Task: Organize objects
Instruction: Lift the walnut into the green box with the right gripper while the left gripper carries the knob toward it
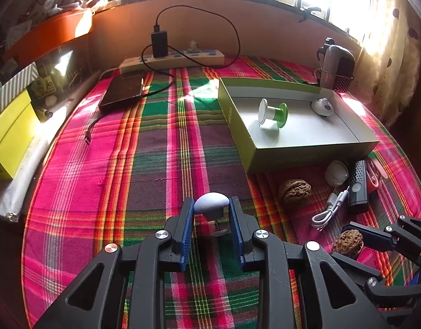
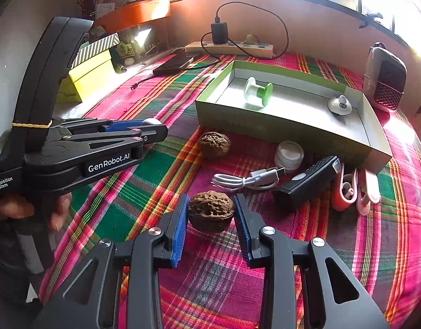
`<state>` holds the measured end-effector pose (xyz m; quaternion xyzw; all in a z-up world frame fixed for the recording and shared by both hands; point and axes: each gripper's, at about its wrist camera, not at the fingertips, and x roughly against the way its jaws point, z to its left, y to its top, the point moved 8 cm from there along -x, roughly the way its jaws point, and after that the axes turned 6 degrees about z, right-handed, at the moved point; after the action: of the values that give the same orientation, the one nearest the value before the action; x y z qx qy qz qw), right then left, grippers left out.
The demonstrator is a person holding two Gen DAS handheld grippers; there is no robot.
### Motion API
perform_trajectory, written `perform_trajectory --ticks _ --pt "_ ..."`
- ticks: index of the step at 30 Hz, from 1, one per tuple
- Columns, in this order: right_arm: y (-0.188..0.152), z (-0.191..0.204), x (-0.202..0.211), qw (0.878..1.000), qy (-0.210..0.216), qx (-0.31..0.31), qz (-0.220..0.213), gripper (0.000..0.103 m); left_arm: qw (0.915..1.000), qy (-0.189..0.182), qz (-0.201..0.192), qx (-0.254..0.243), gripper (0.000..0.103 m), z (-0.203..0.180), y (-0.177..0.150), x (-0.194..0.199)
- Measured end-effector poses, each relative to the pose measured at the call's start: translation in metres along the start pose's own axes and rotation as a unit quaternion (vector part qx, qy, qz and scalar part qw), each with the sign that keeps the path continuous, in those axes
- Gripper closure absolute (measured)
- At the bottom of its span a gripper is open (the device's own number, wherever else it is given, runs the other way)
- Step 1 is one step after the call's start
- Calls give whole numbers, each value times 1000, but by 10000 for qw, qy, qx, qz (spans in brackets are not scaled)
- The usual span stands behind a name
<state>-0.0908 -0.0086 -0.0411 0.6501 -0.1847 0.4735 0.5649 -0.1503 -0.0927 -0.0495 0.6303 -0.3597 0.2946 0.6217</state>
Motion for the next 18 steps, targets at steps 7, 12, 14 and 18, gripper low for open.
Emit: perform_trajectory --ticks 7,12,14,18 --pt "4 -3 9 9999 57 -25 -123 69 9999 31 -116 -21 80 -4 6 12" --pt "13 -10 17 9996 42 -79 -255 69 9998 -34 -182 -63 80 -9 12 19" --pt "16 -14 19 9995 -11 -95 -300 69 9997 -50 -214 -88 80 -12 15 21" --pt "25 -26 26 9990 -65 -175 -399 69 9996 -160 -211 -97 80 -18 20 21"
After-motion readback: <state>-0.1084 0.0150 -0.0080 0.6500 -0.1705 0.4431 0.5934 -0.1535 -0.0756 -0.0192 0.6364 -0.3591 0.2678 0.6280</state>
